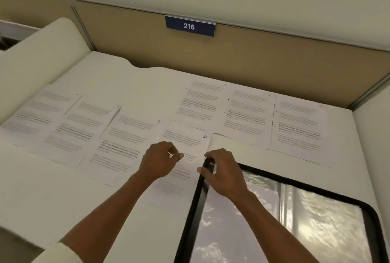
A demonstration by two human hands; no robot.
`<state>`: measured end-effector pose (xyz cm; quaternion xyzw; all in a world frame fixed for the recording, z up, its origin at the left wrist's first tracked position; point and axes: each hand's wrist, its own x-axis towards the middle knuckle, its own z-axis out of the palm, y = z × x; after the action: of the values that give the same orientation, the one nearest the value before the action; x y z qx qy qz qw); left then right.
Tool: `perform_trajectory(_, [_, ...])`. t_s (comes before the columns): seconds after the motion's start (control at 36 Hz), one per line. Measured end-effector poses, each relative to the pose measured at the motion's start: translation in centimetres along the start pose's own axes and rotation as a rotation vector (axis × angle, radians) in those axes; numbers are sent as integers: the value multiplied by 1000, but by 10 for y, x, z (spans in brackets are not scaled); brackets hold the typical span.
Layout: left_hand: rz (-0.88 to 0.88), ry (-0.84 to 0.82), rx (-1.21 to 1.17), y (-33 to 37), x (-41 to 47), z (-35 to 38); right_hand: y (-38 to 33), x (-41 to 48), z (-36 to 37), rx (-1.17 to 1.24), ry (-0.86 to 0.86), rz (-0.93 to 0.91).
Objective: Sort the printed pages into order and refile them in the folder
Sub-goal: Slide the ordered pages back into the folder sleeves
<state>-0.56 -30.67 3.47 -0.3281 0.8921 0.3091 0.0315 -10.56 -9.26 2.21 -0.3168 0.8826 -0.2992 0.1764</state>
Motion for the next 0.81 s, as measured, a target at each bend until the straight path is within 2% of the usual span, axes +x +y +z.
perform_trajectory(0.19, [-48, -51, 66, 0, 121, -46, -21, 96, 17, -72, -38, 68])
perform_trajectory(0.42, [-102, -14, 8, 16, 204, -43, -28, 161, 31, -249, -47, 85])
perform_trajectory(0.69, [-294, 4, -44, 62, 229, -18, -18, 179, 43, -252, -49, 128])
perform_trajectory(0.81, [-367, 6, -121, 70, 241, -17, -14, 178, 51, -172, 18, 112])
